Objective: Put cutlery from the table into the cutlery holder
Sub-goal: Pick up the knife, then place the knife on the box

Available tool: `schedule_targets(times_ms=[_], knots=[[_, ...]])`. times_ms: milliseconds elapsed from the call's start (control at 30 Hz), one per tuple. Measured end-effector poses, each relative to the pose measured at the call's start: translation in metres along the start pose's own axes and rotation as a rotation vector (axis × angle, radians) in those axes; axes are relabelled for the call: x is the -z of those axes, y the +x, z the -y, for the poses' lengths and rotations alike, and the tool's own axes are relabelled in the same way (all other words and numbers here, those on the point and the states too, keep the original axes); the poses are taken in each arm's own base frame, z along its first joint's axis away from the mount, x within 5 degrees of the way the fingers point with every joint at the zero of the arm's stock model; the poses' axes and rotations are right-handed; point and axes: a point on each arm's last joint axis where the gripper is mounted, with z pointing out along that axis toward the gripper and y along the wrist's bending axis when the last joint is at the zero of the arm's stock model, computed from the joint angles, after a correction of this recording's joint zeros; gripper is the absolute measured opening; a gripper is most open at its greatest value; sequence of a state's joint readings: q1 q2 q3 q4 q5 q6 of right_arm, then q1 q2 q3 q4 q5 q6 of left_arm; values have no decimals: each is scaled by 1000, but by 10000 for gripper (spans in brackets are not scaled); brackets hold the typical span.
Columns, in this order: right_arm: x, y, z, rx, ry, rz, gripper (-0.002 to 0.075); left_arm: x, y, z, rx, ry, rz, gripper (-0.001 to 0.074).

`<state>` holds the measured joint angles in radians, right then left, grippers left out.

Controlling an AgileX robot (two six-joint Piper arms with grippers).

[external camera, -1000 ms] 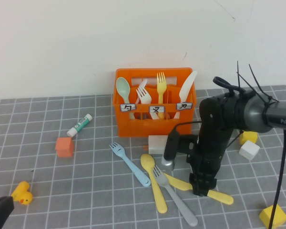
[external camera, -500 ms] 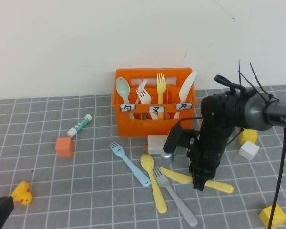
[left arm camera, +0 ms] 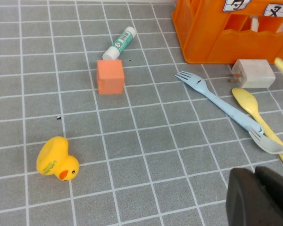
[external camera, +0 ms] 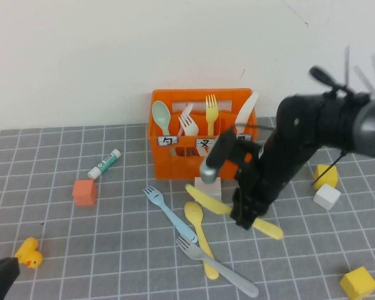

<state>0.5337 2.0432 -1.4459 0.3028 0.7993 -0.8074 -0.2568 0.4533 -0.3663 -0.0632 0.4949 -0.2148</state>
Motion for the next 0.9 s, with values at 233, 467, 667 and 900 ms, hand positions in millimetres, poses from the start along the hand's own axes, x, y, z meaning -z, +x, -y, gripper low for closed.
schedule_targets(times_ms=[233,467,667,900], knots=[[21,-13,-10,9,-55,135,113,0,0,0,8,4,-1,0],[38,-33,-15,64,-60,372,113,0,0,0,8,4,-1,0],[53,-54,-10,48,2,589,113,0,0,0,8,5,1,0],[90,-84,5,-47,119,867,113,0,0,1,8,6,3,0]])
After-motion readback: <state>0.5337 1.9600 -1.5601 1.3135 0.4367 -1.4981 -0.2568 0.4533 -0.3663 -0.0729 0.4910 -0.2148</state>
